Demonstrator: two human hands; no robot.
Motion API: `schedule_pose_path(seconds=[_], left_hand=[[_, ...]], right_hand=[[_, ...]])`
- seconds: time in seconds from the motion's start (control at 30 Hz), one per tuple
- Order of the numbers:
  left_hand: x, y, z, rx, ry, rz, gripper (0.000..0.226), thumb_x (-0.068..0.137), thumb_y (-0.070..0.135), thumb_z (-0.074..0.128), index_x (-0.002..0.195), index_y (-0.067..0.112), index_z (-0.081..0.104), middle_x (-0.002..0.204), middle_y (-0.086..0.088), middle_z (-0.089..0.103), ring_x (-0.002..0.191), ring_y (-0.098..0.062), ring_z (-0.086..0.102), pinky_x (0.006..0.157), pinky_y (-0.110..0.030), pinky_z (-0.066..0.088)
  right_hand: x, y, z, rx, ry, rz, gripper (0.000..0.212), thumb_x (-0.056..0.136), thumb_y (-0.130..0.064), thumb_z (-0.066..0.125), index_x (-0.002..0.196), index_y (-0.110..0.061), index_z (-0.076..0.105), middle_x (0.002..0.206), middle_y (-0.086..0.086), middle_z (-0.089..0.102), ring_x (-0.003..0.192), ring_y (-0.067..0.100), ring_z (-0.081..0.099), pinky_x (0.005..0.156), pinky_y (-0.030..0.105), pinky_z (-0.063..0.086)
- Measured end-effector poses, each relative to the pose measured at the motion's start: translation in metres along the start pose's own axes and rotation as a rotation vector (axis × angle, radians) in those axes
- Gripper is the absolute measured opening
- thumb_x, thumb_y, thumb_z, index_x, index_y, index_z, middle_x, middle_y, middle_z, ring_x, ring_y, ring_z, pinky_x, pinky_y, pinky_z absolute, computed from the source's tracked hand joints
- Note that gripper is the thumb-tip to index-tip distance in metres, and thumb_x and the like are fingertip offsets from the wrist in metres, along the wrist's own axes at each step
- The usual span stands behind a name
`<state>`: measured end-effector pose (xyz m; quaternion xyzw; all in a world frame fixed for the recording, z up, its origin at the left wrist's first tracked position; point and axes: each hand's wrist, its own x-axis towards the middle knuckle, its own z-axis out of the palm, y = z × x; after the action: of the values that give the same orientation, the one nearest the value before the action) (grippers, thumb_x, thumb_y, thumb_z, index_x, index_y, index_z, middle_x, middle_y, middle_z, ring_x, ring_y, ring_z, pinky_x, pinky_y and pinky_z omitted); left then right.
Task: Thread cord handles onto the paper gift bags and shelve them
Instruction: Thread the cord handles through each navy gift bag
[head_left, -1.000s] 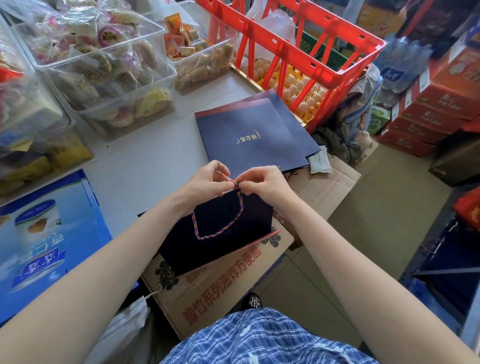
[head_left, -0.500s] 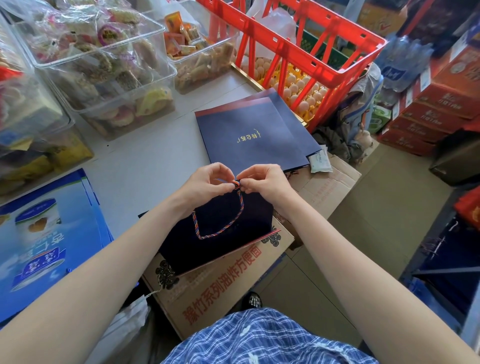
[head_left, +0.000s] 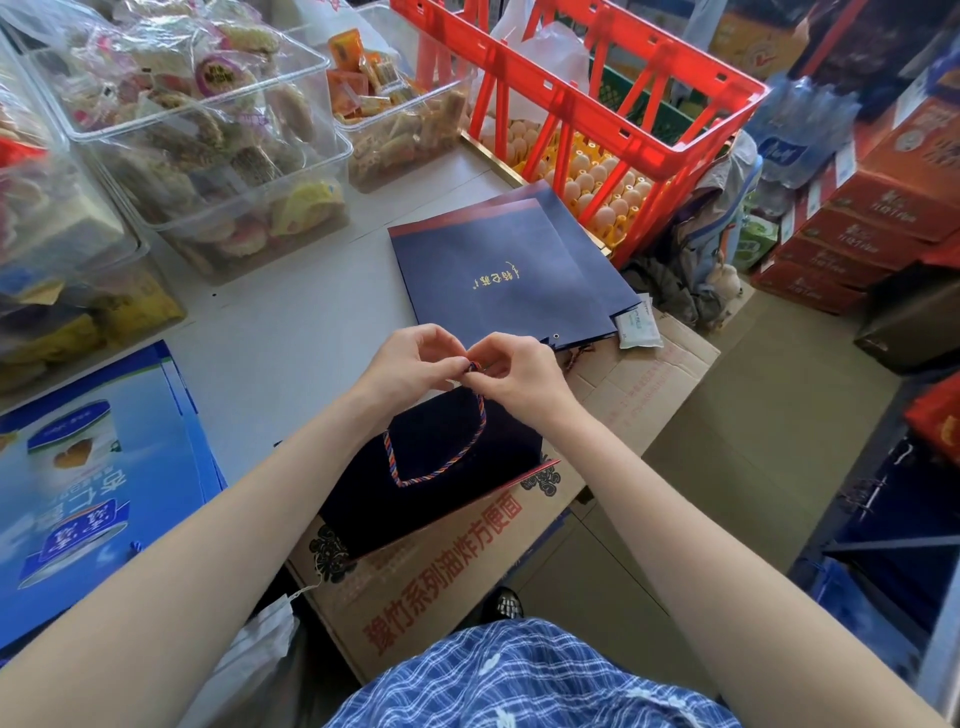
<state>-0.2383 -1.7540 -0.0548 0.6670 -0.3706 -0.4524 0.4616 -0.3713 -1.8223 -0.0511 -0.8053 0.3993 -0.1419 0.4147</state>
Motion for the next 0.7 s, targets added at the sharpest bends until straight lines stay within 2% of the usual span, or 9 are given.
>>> schedule_pose_path(seconds=[0.13, 0.23, 0.33, 0.4, 0.5, 0.57, 0.63, 0.7], left_hand=[[0.011, 0.002, -0.019, 0.232, 0.139, -0.071, 0.019, 0.089, 0.008, 0.054, 0.073, 0.019, 0.058, 0.080, -0.002, 0.066, 0.071, -0.010, 0.060, 0.071, -0.021, 0.045], [0.012, -0.002, -0.021, 0.452, -0.033, -0.323, 0.024, 0.094, 0.022, 0.049, 0.081, 0.008, 0.063, 0.089, -0.004, 0.060, 0.085, -0.019, 0.053, 0.071, -0.024, 0.039], [0.013, -0.002, -0.009, 0.620, -0.194, -0.426, 0.044, 0.095, 0.039, 0.045, 0.103, 0.000, 0.063, 0.095, -0.005, 0.054, 0.087, -0.021, 0.048, 0.077, -0.028, 0.036], [0.016, 0.001, -0.001, 0.565, -0.259, -0.477, 0.047, 0.094, 0.045, 0.045, 0.107, 0.003, 0.062, 0.095, -0.005, 0.054, 0.083, -0.021, 0.048, 0.076, -0.028, 0.038], [0.017, 0.004, 0.013, 0.289, -0.239, -0.558, 0.032, 0.091, 0.043, 0.051, 0.088, 0.012, 0.060, 0.081, -0.001, 0.055, 0.066, -0.015, 0.046, 0.061, -0.023, 0.036], [0.017, 0.001, 0.020, 0.147, -0.160, -0.556, 0.021, 0.089, 0.032, 0.059, 0.078, 0.013, 0.057, 0.074, 0.000, 0.057, 0.062, -0.013, 0.047, 0.057, -0.021, 0.034], [0.013, -0.001, 0.021, 0.032, -0.115, -0.532, 0.017, 0.087, 0.017, 0.062, 0.071, 0.014, 0.055, 0.052, 0.006, 0.053, 0.042, -0.006, 0.044, 0.044, -0.014, 0.032], [0.009, -0.002, 0.020, -0.029, -0.089, -0.493, 0.016, 0.088, 0.010, 0.059, 0.074, 0.015, 0.056, 0.046, 0.008, 0.054, 0.034, -0.001, 0.047, 0.038, -0.011, 0.035]], right_hand=[[0.000, 0.002, -0.010, -0.070, 0.054, -0.077, 0.011, 0.081, -0.005, 0.066, 0.090, -0.005, 0.071, 0.085, 0.010, 0.071, 0.078, 0.021, 0.065, 0.081, 0.033, 0.053], [0.001, 0.004, -0.015, -0.171, 0.053, -0.167, 0.012, 0.082, -0.002, 0.064, 0.091, -0.005, 0.071, 0.086, 0.010, 0.067, 0.077, 0.021, 0.064, 0.080, 0.035, 0.052], [0.000, 0.007, -0.015, -0.177, 0.081, -0.177, 0.010, 0.081, -0.003, 0.065, 0.090, -0.004, 0.071, 0.085, 0.008, 0.064, 0.074, 0.019, 0.062, 0.078, 0.033, 0.053], [-0.002, 0.008, -0.015, -0.137, 0.091, -0.173, 0.009, 0.081, -0.003, 0.067, 0.089, -0.004, 0.071, 0.083, 0.007, 0.064, 0.071, 0.017, 0.063, 0.076, 0.032, 0.054], [-0.007, 0.008, -0.009, -0.107, 0.098, -0.218, 0.010, 0.078, -0.003, 0.070, 0.088, -0.004, 0.070, 0.082, 0.008, 0.067, 0.070, 0.018, 0.065, 0.073, 0.032, 0.055], [-0.010, 0.008, -0.006, -0.104, 0.106, -0.258, 0.010, 0.078, -0.003, 0.070, 0.088, -0.004, 0.070, 0.081, 0.008, 0.066, 0.071, 0.019, 0.064, 0.071, 0.030, 0.054], [-0.015, 0.011, -0.004, -0.106, 0.115, -0.274, 0.010, 0.078, -0.002, 0.068, 0.088, -0.005, 0.069, 0.080, 0.007, 0.065, 0.071, 0.019, 0.062, 0.070, 0.029, 0.051], [-0.018, 0.016, -0.004, -0.132, 0.133, -0.252, 0.011, 0.078, -0.001, 0.066, 0.088, -0.005, 0.068, 0.081, 0.007, 0.063, 0.071, 0.020, 0.060, 0.071, 0.032, 0.050]])
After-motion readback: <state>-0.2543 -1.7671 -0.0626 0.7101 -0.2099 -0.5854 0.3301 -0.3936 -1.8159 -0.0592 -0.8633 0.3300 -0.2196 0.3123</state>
